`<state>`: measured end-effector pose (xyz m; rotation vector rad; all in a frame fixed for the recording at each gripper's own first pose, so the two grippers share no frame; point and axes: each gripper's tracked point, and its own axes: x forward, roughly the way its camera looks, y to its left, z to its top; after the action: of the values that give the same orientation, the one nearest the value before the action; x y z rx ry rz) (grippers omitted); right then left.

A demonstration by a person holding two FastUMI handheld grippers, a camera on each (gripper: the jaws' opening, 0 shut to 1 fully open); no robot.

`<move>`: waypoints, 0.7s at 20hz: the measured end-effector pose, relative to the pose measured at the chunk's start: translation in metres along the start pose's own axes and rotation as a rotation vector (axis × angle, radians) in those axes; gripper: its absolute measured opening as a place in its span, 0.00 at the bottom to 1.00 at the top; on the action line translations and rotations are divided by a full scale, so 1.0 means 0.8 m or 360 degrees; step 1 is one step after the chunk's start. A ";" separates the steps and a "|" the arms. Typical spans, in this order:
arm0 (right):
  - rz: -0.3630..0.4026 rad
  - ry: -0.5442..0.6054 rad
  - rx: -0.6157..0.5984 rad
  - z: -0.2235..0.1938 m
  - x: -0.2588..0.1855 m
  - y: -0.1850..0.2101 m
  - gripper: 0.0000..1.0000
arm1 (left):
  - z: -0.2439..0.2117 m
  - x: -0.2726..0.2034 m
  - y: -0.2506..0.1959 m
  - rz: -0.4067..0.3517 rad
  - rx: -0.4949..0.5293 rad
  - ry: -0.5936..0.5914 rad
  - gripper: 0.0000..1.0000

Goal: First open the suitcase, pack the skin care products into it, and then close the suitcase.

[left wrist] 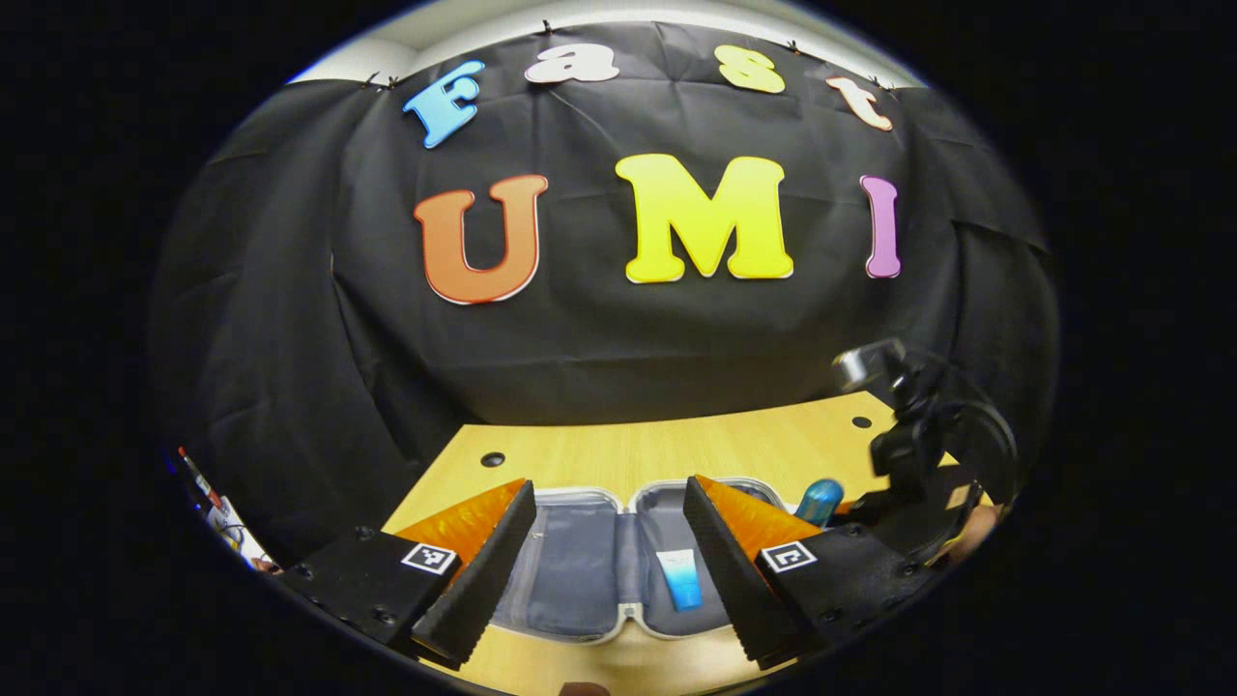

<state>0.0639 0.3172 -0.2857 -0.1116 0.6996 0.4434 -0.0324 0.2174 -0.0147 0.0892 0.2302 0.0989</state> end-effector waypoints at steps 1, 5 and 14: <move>-0.0001 0.0044 0.0025 -0.014 0.008 0.006 0.37 | 0.006 -0.008 0.010 0.0013 -0.0004 -0.0020 0.98; 0.0015 0.0171 0.0059 -0.051 0.025 0.028 0.37 | 0.019 -0.015 0.049 0.0045 -0.0027 -0.0099 0.99; -0.0078 0.0248 0.0225 -0.048 0.063 0.031 0.37 | 0.015 -0.009 0.106 0.0110 -0.0045 -0.0138 0.99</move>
<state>0.0646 0.3484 -0.3463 -0.0303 0.8771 0.3395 -0.0438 0.2994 0.0071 0.0730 0.1388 0.1668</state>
